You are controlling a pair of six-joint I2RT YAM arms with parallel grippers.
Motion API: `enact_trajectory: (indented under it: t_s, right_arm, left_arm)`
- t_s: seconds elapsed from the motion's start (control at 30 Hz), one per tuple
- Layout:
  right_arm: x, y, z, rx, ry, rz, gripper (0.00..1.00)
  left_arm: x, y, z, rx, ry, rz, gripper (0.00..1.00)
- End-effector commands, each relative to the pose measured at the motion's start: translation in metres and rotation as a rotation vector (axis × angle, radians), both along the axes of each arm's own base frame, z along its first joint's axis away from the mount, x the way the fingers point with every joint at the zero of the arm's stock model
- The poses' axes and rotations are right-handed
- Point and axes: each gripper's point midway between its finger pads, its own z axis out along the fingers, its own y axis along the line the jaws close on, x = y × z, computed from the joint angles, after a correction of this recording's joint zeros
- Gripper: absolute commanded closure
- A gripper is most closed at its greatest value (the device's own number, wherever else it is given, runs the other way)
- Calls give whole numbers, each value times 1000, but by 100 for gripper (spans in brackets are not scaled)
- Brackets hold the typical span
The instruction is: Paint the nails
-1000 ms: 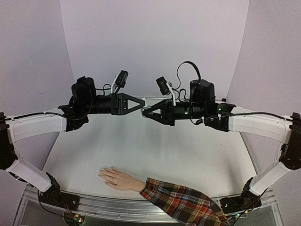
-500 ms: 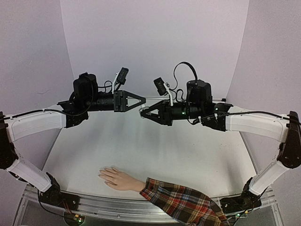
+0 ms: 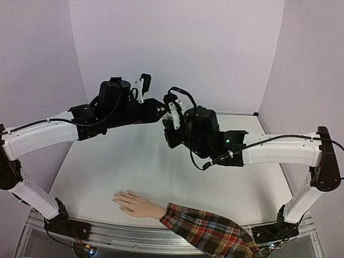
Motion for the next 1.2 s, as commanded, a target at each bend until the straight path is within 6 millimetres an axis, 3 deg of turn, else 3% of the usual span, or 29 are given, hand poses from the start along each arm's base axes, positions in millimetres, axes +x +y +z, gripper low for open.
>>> enact_trajectory:
  t_s: [0.0, 0.13, 0.2, 0.37, 0.53, 0.83, 1.17]
  right_arm:
    - [-3, 2, 40, 1, -105, 94, 100]
    - [-48, 22, 39, 8, -35, 468, 100]
    - [-66, 19, 43, 67, 18, 606, 100]
    - [-95, 15, 61, 243, 208, 913, 100]
    - [-105, 24, 68, 293, 283, 1035, 100]
    - [-100, 30, 74, 327, 284, 1036, 100]
    - [-77, 30, 71, 339, 267, 907, 100]
  left_arm:
    - [-12, 3, 31, -101, -38, -82, 84]
    - [-45, 12, 56, -235, -120, -286, 37]
    - [-54, 24, 60, -277, -134, -345, 29]
    - [-72, 42, 67, -363, -167, -460, 30]
    - [-83, 32, 71, -375, -171, -579, 35]
    - [-88, 28, 71, -381, -166, -634, 44]
    - [-86, 25, 66, -352, -153, -632, 67]
